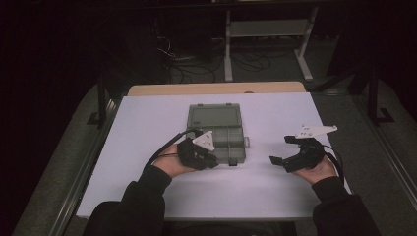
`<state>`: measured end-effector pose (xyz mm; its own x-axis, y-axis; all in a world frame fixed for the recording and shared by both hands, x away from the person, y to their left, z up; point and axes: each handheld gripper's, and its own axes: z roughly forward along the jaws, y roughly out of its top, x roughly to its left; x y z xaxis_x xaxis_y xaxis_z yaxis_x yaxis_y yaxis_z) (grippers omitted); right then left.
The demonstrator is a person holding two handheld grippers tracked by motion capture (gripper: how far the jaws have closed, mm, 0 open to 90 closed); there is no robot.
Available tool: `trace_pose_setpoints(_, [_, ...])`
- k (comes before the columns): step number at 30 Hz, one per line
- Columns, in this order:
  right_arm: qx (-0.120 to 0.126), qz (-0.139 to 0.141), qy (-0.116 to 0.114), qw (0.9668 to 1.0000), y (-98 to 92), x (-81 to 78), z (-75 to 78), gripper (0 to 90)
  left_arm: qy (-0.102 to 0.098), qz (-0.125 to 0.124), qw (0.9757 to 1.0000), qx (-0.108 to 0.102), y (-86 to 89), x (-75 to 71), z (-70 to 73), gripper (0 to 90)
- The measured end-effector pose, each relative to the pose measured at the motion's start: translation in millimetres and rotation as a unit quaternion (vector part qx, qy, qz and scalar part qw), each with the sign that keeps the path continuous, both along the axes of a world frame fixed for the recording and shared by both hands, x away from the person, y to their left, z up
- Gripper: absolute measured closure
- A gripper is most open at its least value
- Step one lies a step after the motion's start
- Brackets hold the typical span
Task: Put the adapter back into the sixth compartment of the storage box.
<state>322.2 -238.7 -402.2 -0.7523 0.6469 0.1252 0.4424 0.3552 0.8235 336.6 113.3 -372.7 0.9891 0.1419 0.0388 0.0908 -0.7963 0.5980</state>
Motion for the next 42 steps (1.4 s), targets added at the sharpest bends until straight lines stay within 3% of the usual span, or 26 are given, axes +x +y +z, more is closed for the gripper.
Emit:
trace_pose_setpoints(12, [0.000, 0.000, 0.000, 1.0000, -0.1, 0.0, 0.1, 0.0, -0.007, 0.006, 0.9998, -0.016, 6.8, 2.3, 13.6, 76.0])
trace_pose_setpoints(24, [0.000, 0.000, 0.000, 1.0000, 0.0, 0.0, 0.0, 0.0, -0.011, 0.024, 0.9991, -0.032, 16.6, 13.9, 27.8, 76.0])
trace_pose_setpoints(34, [-0.001, 0.001, 0.001, 1.0000, 0.1, 0.1, -0.3, 0.0, -0.004, 0.042, 0.9978, -0.050, 22.0, 27.4, 22.7, 76.0])
trace_pose_setpoints(42, [-0.001, 0.000, 0.002, 1.0000, 0.1, -0.1, -0.3, 0.0, -0.003, 0.054, 0.9974, -0.048, 24.2, 35.2, 16.4, 76.0])
